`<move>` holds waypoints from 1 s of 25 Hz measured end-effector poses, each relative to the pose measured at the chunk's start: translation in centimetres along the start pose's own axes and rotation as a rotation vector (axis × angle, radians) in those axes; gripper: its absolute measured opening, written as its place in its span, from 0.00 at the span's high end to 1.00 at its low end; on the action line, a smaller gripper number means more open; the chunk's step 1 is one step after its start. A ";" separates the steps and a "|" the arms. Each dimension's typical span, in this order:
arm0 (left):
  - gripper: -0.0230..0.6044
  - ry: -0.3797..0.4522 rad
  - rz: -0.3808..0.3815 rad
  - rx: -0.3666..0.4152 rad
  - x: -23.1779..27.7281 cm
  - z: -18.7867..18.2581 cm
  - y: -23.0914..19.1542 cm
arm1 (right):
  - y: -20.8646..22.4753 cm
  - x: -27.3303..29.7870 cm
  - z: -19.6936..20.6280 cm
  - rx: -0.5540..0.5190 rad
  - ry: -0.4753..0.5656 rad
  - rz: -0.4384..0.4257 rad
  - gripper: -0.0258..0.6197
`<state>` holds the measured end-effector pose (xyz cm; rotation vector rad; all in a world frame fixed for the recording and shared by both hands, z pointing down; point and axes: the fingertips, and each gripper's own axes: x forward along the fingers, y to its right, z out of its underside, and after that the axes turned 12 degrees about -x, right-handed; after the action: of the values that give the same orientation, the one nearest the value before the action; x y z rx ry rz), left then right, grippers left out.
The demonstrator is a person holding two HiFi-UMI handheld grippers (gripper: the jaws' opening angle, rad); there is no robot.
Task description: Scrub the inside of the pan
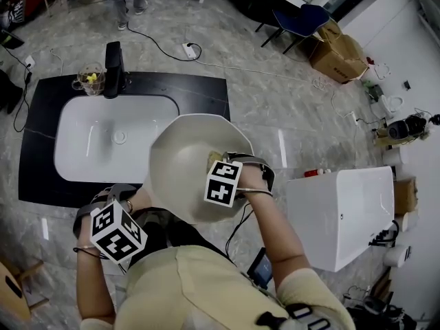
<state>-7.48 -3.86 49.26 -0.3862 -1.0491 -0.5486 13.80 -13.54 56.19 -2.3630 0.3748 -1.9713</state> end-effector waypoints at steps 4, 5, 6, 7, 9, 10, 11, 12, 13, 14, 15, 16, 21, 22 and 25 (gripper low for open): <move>0.63 0.002 0.001 -0.002 0.0 0.0 0.0 | 1.7 0.2 -0.4 0.067 0.026 0.071 0.85; 0.63 0.002 0.001 -0.002 0.0 0.0 0.0 | 2.0 0.2 -0.5 0.083 0.033 0.086 0.85; 0.63 0.002 0.001 -0.001 0.0 0.0 0.0 | 2.3 0.2 -0.7 0.098 0.040 0.100 0.85; 0.63 0.002 0.001 -0.001 0.0 0.0 0.0 | 2.6 0.2 -0.8 0.113 0.047 0.112 0.85; 0.63 0.001 0.001 0.000 0.0 0.0 0.0 | 3.0 0.3 -1.1 0.141 0.061 0.131 0.85; 0.63 0.001 0.002 0.000 0.0 0.0 0.0 | 3.2 0.3 -1.2 0.155 0.069 0.139 0.85; 0.63 0.001 0.003 0.000 0.1 0.0 0.0 | 3.4 0.3 -1.4 0.167 0.077 0.146 0.85; 0.63 0.001 0.003 0.000 0.1 0.0 0.0 | 3.5 0.3 -1.6 0.178 0.086 0.154 0.85; 0.63 0.000 0.003 -0.001 0.1 0.0 0.0 | 3.7 0.3 -1.8 0.187 0.095 0.161 0.85; 0.63 0.000 0.004 -0.001 0.1 0.0 0.0 | 3.8 0.2 -2.0 0.194 0.105 0.167 0.85; 0.63 0.000 0.004 0.000 0.1 0.0 0.0 | 3.8 0.1 -2.2 0.201 0.115 0.172 0.85; 0.63 0.000 0.004 0.000 0.0 0.0 0.0 | 3.8 0.0 -2.4 0.206 0.124 0.176 0.85; 0.63 0.000 0.003 0.001 0.0 0.0 0.1 | 3.7 -0.4 -3.5 0.221 0.177 0.172 0.85; 0.63 0.000 0.002 0.001 0.0 0.1 0.1 | 3.6 -0.5 -4.0 0.222 0.195 0.166 0.85; 0.63 0.000 0.001 0.001 0.0 0.0 0.1 | 3.2 -1.0 -5.3 0.216 0.242 0.147 0.85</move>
<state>-7.45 -3.74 49.24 -0.3860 -1.0487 -0.5476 7.94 -15.81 55.65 -1.9205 0.3155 -2.1122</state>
